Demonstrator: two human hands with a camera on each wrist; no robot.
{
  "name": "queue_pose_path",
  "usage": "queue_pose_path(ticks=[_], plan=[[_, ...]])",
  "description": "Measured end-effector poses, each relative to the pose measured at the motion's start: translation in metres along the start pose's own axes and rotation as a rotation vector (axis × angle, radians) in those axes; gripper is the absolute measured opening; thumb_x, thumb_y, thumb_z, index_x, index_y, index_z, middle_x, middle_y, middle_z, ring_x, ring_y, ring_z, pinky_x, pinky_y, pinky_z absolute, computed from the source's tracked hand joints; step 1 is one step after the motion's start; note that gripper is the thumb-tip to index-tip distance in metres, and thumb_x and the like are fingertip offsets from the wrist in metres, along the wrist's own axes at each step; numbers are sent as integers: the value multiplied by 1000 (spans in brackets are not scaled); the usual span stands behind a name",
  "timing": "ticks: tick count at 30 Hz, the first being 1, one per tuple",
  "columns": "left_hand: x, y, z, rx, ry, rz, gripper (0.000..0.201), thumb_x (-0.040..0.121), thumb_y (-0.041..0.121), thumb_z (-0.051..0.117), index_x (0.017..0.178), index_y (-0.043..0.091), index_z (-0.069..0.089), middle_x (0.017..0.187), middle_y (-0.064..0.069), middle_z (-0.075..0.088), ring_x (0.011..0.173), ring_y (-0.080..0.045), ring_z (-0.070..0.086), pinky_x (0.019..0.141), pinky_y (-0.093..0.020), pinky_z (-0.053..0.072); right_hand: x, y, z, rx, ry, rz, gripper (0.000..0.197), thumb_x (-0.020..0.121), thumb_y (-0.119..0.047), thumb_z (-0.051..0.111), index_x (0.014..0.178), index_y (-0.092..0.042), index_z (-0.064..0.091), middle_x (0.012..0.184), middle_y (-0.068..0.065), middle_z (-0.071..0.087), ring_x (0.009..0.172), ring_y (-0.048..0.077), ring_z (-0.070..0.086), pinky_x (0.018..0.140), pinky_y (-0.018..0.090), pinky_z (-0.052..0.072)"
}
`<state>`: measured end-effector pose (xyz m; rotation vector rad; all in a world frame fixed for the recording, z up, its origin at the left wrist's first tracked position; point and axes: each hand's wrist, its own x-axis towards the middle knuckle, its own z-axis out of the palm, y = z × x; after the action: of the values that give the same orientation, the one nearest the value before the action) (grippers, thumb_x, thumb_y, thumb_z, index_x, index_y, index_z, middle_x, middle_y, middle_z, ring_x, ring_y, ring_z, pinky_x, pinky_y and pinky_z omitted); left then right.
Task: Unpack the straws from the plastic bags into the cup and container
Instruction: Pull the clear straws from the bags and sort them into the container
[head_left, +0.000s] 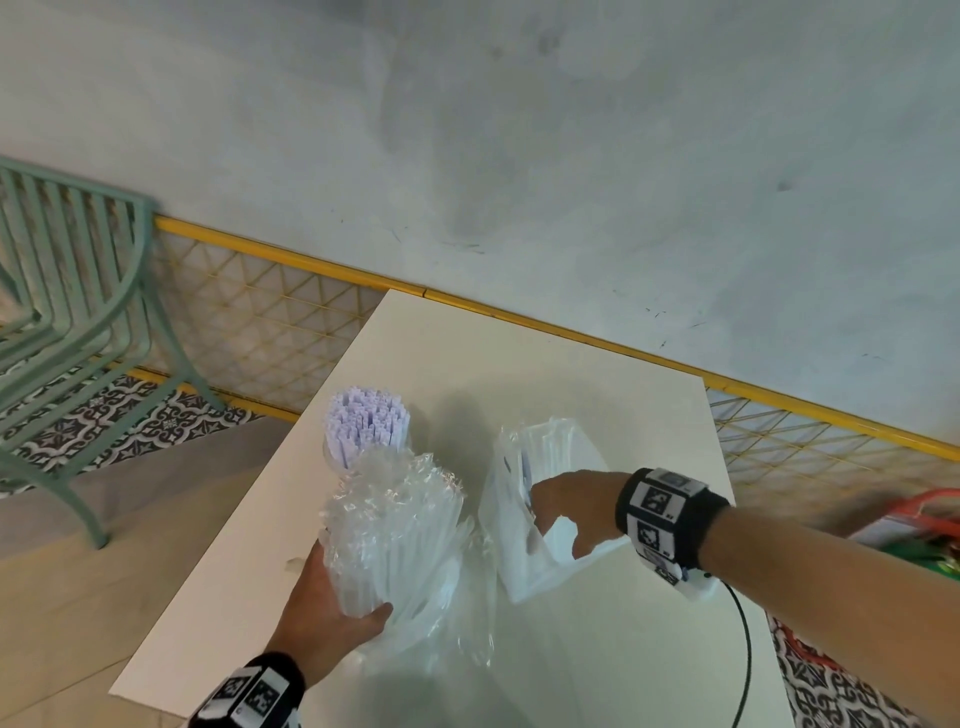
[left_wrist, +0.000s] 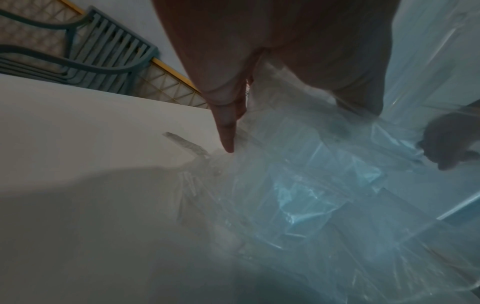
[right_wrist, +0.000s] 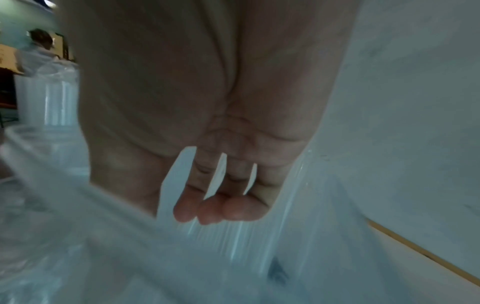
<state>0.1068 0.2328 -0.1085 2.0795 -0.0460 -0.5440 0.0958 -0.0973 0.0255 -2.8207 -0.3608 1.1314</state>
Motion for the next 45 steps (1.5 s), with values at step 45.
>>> queue_pose_path(ticks=[45], plan=[[20, 5, 12, -41, -63, 295, 82, 66, 24, 86, 135, 23, 42, 123, 5, 57, 114, -14, 53, 97, -26, 38, 6, -132, 42, 690, 794, 384, 69, 89, -33, 66, 145, -24, 28, 127, -2, 54, 94, 17, 64, 95, 32, 47]])
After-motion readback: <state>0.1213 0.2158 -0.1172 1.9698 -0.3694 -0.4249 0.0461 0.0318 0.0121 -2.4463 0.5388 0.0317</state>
